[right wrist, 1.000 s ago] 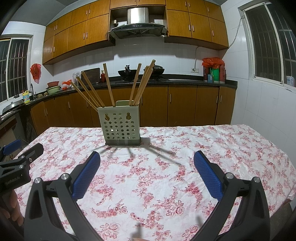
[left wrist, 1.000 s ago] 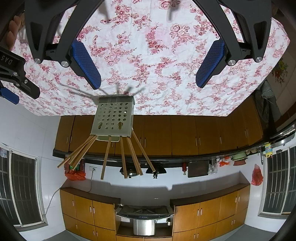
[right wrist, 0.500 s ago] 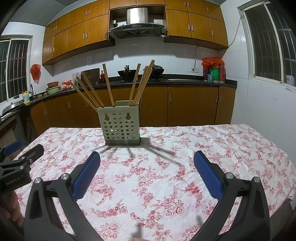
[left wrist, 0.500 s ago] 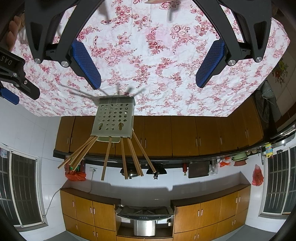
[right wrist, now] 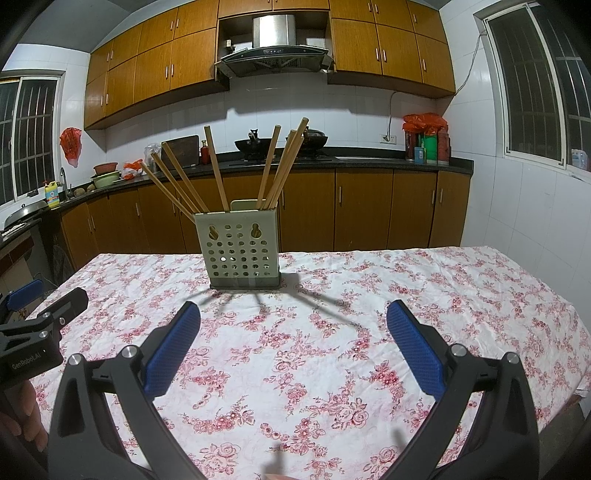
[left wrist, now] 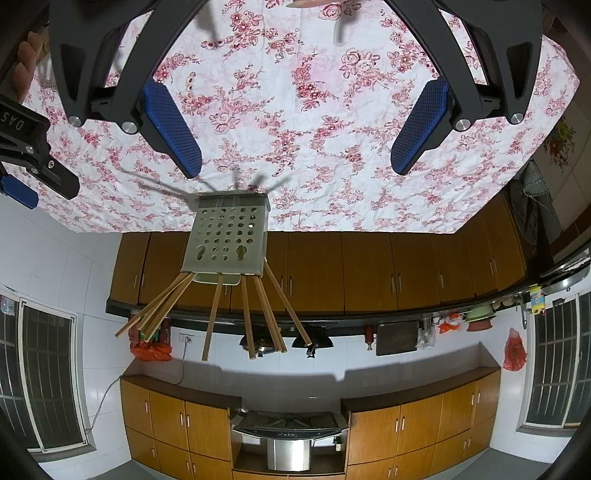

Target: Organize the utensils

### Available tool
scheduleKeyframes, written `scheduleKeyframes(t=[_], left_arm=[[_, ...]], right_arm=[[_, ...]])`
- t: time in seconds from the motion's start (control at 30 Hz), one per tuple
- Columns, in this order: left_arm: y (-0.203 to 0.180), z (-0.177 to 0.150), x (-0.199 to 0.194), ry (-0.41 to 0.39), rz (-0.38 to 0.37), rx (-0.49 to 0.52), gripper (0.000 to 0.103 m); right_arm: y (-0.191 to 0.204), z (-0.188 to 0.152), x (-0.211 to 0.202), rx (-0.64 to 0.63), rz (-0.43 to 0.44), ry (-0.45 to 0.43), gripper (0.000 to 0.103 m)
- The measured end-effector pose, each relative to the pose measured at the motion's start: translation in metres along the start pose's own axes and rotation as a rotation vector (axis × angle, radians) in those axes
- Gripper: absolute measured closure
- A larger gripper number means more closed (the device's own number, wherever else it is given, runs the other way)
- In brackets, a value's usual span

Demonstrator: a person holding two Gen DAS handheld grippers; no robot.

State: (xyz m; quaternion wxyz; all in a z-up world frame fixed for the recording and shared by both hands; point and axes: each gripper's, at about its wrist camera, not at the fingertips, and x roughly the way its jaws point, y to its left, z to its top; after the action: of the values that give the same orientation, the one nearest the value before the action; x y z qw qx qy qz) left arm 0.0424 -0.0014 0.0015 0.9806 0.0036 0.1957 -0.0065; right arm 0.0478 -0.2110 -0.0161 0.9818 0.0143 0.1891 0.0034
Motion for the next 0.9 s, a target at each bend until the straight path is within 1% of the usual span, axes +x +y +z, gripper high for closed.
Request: scheduleKeyframes(t=[0.9], left_arm=[[-0.0001, 0.0001, -0.0001, 0.002, -0.001, 0.0, 0.002]], right_arm=[[-0.0007, 0.0007, 0.0007, 0.001, 0.0, 0.002, 0.004]])
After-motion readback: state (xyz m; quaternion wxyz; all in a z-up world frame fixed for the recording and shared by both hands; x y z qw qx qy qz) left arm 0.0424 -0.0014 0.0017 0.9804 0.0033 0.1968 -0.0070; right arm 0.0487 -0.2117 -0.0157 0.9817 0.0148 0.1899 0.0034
